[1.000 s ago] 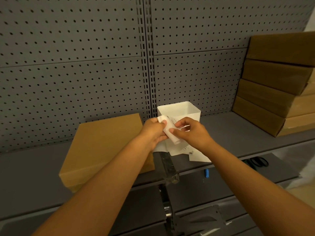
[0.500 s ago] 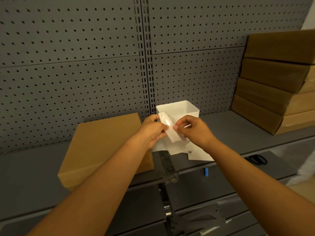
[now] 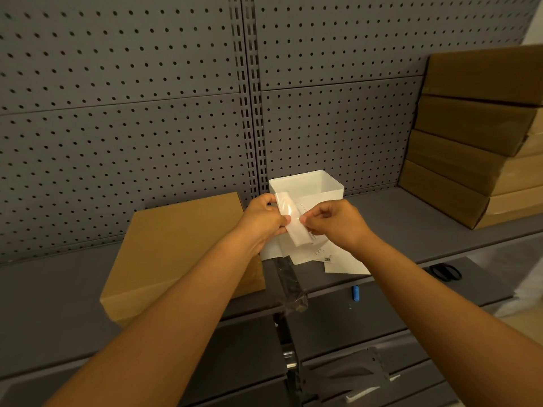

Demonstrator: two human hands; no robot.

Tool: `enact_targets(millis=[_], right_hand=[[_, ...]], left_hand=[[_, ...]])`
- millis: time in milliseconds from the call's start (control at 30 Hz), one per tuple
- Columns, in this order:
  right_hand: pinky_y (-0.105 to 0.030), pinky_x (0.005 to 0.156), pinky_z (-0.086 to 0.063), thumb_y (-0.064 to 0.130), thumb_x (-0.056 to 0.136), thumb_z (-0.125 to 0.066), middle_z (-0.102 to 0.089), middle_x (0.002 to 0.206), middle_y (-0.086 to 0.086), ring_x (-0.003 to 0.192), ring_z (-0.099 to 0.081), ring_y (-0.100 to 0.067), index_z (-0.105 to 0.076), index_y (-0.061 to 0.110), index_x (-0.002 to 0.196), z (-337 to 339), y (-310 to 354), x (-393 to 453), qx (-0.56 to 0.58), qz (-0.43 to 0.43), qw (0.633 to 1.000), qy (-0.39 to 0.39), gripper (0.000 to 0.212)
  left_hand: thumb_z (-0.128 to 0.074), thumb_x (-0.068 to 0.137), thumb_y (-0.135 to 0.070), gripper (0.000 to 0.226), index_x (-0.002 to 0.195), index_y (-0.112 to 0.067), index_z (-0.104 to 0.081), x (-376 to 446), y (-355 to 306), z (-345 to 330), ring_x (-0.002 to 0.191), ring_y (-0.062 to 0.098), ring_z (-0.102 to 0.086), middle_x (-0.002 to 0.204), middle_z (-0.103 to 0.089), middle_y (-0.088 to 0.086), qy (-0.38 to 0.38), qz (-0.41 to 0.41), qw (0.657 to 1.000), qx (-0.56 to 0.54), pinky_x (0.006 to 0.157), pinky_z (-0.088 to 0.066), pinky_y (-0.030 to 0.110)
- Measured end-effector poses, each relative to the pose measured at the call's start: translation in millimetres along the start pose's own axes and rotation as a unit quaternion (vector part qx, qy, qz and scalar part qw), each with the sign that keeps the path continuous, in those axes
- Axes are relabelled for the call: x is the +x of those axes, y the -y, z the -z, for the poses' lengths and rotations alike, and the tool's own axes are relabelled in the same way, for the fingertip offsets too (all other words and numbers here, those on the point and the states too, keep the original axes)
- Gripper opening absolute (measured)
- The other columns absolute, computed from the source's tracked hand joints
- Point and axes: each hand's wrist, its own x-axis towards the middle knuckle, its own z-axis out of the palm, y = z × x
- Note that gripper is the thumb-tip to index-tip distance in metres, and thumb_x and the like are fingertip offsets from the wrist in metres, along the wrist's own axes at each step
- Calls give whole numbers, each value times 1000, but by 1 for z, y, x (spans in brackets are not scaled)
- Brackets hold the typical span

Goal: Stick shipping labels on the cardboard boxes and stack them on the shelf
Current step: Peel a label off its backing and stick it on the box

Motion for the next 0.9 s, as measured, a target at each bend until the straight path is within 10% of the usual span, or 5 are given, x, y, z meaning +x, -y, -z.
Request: enact_targets(millis=[667,900], right_hand=[[-29,75,-56,17,91,-58,-70,89,-8,77,-67,-20,-69,6,92,-5,6,1,-29,12,999,-35,16],[-26,67,-55,30,91,-61,-64,84,0,67,-63,-12,-63,9,91,-6,9,0,-8,15,1000,-26,21]], left_hand=[[-61,85,9,33,111,-9,-55,0,-5,0,104,26,-63,113,-64,16,-24,-37,997,57,71,-57,27],[-62,83,7,37,114,-13,-55,3,-7,2,107,27,-62,114,-64,13,-2,-25,998,63,86,-56,40]])
